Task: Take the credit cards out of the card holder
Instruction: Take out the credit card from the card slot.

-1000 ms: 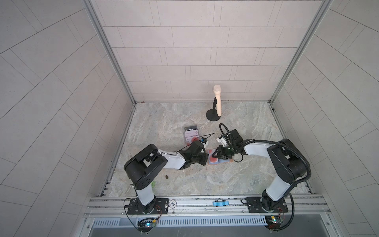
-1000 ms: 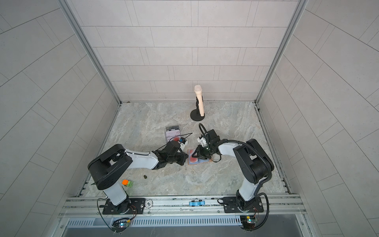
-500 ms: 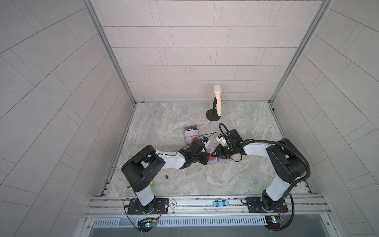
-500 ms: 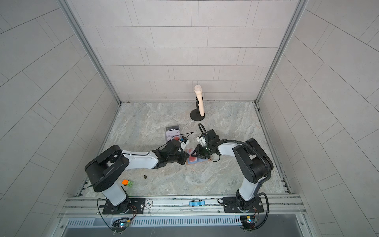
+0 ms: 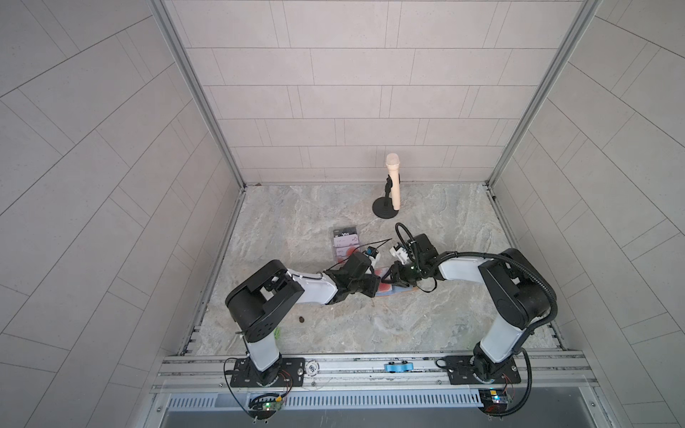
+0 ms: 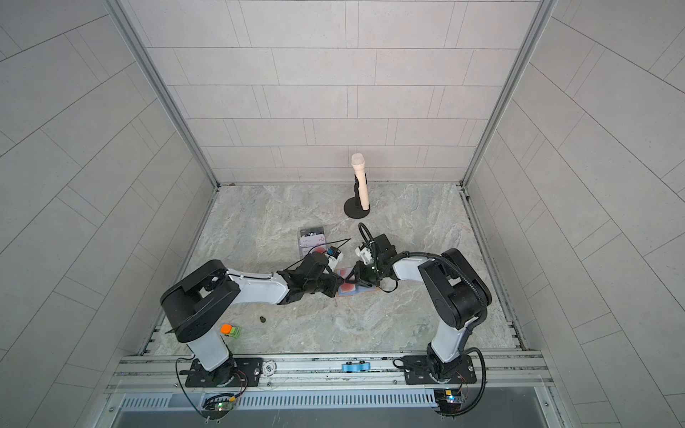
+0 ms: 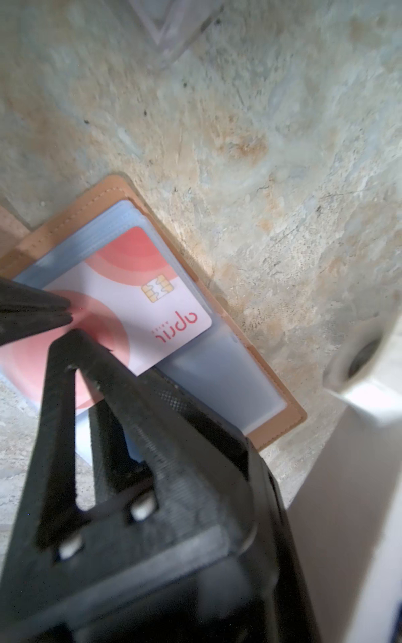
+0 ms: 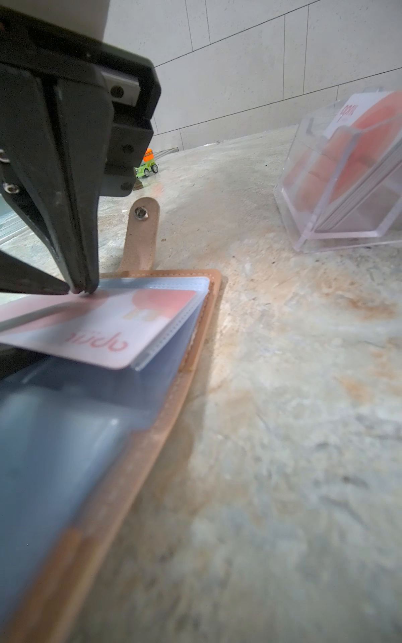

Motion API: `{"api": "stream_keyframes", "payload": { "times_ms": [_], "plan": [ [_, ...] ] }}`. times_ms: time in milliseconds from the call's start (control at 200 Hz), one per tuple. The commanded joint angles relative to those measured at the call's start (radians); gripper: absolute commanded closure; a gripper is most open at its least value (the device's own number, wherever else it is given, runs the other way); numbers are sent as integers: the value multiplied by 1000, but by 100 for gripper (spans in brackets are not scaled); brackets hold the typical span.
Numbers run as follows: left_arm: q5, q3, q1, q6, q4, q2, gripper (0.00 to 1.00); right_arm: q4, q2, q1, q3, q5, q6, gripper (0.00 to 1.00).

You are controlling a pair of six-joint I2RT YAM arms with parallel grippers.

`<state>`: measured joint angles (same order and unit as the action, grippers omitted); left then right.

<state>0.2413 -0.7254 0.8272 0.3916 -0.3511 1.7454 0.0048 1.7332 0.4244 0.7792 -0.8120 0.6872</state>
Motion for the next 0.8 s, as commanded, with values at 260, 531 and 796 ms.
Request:
{"api": "stream_keyframes", "payload": {
  "times_ms": [260, 531, 796],
  "plan": [
    [-26, 79, 7, 2, -3, 13, 98, 20, -76, -34, -11, -47, 18, 77],
    [-25, 76, 7, 3, -13, 35, 98, 49, -79, -56, -6, -103, 46, 77],
    [-31, 80, 6, -2, -3, 29, 98, 19, -92, -64, -11, -87, 27, 84]
  ]
}}
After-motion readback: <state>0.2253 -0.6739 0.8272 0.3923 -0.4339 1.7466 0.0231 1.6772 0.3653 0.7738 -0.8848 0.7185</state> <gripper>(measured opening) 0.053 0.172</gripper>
